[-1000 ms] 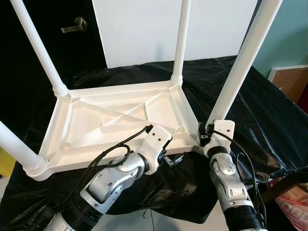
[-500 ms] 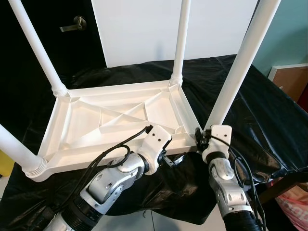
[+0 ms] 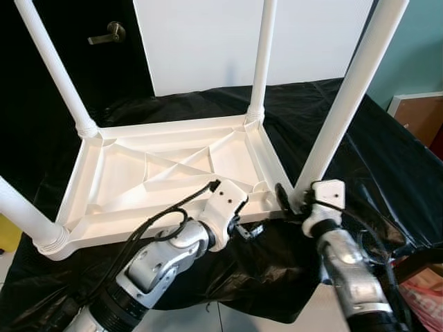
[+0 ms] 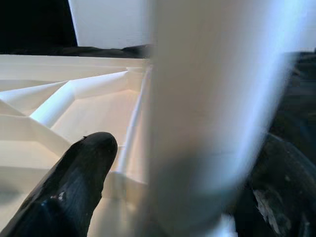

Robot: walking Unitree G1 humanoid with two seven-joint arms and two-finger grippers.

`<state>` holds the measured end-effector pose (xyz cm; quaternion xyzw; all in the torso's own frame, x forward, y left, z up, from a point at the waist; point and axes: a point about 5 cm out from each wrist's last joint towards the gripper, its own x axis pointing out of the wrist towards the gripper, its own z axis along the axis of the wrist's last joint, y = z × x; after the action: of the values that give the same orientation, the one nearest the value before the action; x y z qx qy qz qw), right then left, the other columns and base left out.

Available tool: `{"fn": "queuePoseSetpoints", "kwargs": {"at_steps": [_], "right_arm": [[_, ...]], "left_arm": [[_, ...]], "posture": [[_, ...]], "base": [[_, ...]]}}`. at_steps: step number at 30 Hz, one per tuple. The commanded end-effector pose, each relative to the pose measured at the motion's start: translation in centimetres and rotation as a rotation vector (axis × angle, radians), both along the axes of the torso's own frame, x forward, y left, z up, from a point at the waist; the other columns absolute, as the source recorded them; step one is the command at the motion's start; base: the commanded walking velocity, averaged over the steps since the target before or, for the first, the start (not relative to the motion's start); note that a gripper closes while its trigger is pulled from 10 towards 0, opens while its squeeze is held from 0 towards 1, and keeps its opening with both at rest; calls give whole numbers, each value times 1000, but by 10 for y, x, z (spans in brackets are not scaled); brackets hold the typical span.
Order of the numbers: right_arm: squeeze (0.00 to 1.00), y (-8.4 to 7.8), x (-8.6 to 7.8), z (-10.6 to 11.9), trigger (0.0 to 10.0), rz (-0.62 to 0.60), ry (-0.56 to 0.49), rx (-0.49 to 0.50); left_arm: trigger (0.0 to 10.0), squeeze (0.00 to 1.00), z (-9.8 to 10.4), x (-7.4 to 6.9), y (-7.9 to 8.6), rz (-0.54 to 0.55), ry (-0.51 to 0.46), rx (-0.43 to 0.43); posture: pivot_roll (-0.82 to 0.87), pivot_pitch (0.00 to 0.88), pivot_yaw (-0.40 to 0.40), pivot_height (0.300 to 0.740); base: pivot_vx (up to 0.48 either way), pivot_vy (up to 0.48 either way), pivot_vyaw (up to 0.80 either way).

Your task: Building children table

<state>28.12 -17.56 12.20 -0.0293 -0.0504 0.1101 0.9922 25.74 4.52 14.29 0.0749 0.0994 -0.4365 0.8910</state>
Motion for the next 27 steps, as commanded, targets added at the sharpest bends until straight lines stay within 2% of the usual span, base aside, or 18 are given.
{"fn": "queuePoseSetpoints", "kwargs": {"at_steps": [1,2,3,4,5,7,8,10,11,12,18,19,20,21,27], "right_arm": [[1000,-1,-1,1,10000,29,-7,17],[1000,-1,-1,1,10000,29,-7,17],[706,-5,-1,2,10000,51,-9,15],[706,-5,-1,2,10000,51,-9,15],[0,-7,0,2,10000,67,-6,14],[0,-14,10,6,10000,242,32,-57],[0,-14,10,6,10000,242,32,-57],[0,-15,19,9,10000,350,61,-109],[0,-15,19,9,10000,350,61,-109],[0,-12,27,9,10000,401,77,-144],[0,-4,35,8,10000,480,94,-183],[0,-6,36,7,4000,479,98,-185],[0,-6,36,7,4000,479,98,-185],[0,-9,37,4,0,482,111,-185],[0,-16,37,-1,0,501,131,-180]], "left_arm": [[10000,0,-4,-7,-2,-139,50,-3],[10000,0,-4,-7,-2,-139,50,-3],[10000,0,-3,-6,-2,-138,51,-3],[10000,0,-3,-6,-2,-138,51,-3],[10000,0,-3,-6,-1,-138,51,-3],[10000,0,-2,-6,-1,-143,49,-1],[10000,0,-2,-6,-1,-143,49,-1],[10000,0,-1,-4,-1,-144,45,2],[10000,0,-1,-4,-1,-144,45,2],[10000,0,1,-3,0,-146,37,13],[10000,0,4,-4,3,-151,27,31],[10000,0,5,-4,3,-150,26,28],[10000,0,5,-4,3,-150,26,28],[10000,0,8,-4,3,-139,17,19],[10000,0,9,-5,6,-122,18,16]], "posture": [[-119,1,-10,740],[-119,1,-10,740],[-121,3,-6,740],[-121,3,-6,740],[-125,5,-2,740],[-124,12,16,740],[-124,12,16,740],[-112,10,22,740],[-112,10,22,740],[-99,13,36,740],[-53,29,35,740],[-37,34,26,740],[-37,34,26,740],[-29,39,15,740],[-22,47,4,740]], "base": [[0,0,0],[0,0,0],[0,0,0],[0,0,0],[0,0,0],[0,0,0],[0,0,0],[0,0,0],[0,0,0],[0,0,0],[0,0,0],[0,0,0],[0,0,0],[0,0,0],[0,0,0]]}}
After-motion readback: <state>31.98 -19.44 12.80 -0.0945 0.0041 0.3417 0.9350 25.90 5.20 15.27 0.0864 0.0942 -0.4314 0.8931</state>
